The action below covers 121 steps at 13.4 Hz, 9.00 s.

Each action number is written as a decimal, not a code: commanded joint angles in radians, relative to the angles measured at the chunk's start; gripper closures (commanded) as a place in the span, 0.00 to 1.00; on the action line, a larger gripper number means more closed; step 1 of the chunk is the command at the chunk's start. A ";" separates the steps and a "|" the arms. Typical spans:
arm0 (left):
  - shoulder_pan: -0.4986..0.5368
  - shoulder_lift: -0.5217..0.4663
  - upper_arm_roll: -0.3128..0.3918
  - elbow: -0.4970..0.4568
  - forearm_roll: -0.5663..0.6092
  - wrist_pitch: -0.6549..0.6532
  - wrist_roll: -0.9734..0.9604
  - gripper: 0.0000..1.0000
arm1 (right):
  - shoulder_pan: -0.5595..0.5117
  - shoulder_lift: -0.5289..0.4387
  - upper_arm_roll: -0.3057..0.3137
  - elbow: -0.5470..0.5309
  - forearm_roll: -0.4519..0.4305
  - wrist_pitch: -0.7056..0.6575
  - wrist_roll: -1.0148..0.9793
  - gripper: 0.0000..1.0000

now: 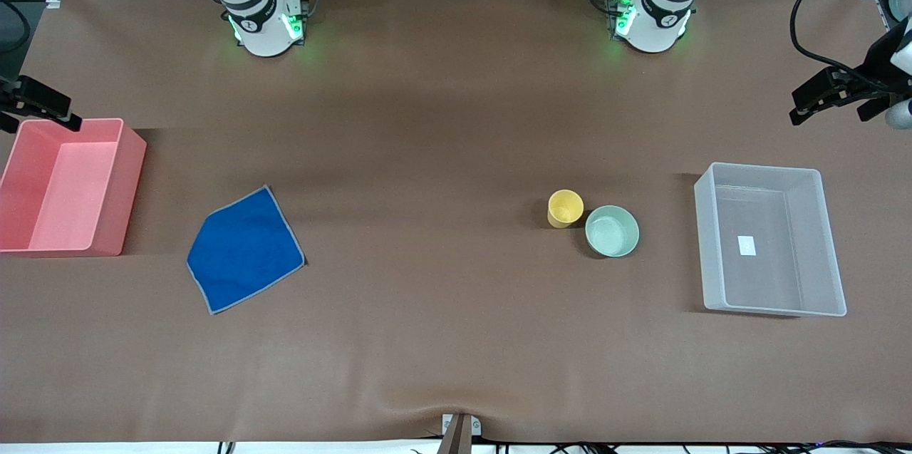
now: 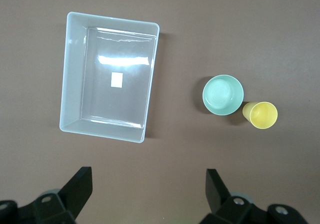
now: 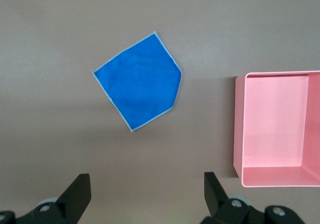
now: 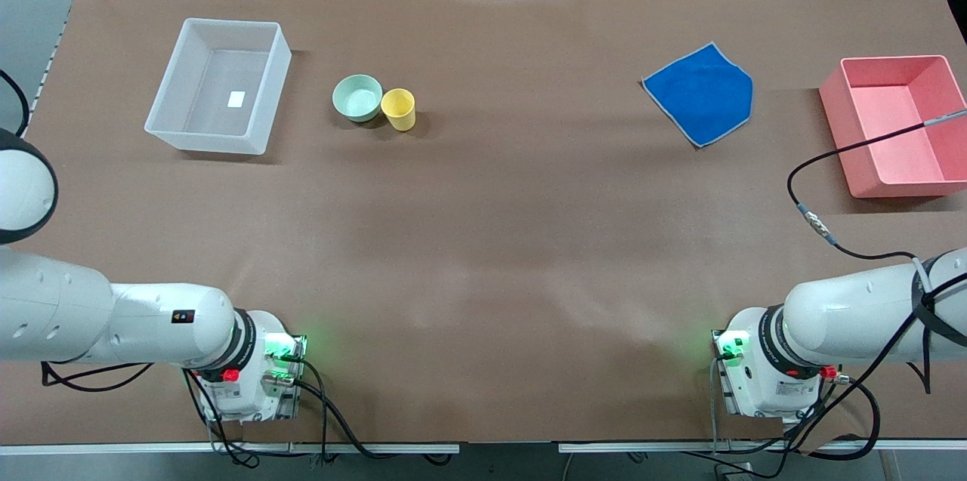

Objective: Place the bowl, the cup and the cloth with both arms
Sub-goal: 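Move the left gripper toward the cup while the right gripper moves toward the cloth, then lower the left gripper onto the yellow cup while the right gripper reaches the cloth, then grasp the yellow cup with the left gripper and carry it to the clear bin, then release the cup in the clear bin while the right gripper lifts the cloth, then lower the left gripper onto the green bowl while the right gripper carries the cloth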

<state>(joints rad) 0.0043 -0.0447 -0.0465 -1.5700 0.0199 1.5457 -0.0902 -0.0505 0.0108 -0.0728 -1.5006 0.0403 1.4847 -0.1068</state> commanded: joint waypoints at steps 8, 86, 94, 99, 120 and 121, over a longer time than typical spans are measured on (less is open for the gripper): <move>-0.003 0.028 0.004 0.018 -0.031 -0.019 0.009 0.00 | -0.011 -0.009 0.011 0.008 -0.011 -0.011 0.013 0.00; 0.669 0.462 -0.269 -0.396 0.028 0.649 0.601 1.00 | -0.086 0.519 0.033 -0.253 0.273 0.659 -0.083 1.00; 0.671 0.444 -0.282 -0.390 0.077 0.639 0.590 0.00 | -0.184 0.290 0.025 -0.218 0.172 0.358 -0.197 1.00; 0.671 0.341 -0.378 -0.338 0.038 0.636 0.456 0.00 | -0.316 0.291 0.025 -0.116 0.096 0.221 -0.393 1.00; 0.399 0.575 -0.630 -0.354 0.342 0.636 -0.917 0.00 | -0.557 0.299 0.025 0.030 0.029 0.083 -0.773 1.00; 0.404 0.591 -0.630 -0.355 0.376 0.636 -0.948 0.00 | -0.562 0.302 0.025 0.030 0.029 0.085 -0.783 1.00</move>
<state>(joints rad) 0.3969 0.5178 -0.6683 -1.9248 0.3226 2.1875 -0.9649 -0.5858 0.3007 -0.0654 -1.4942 0.0876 1.5765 -0.8564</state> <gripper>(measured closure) 0.000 0.978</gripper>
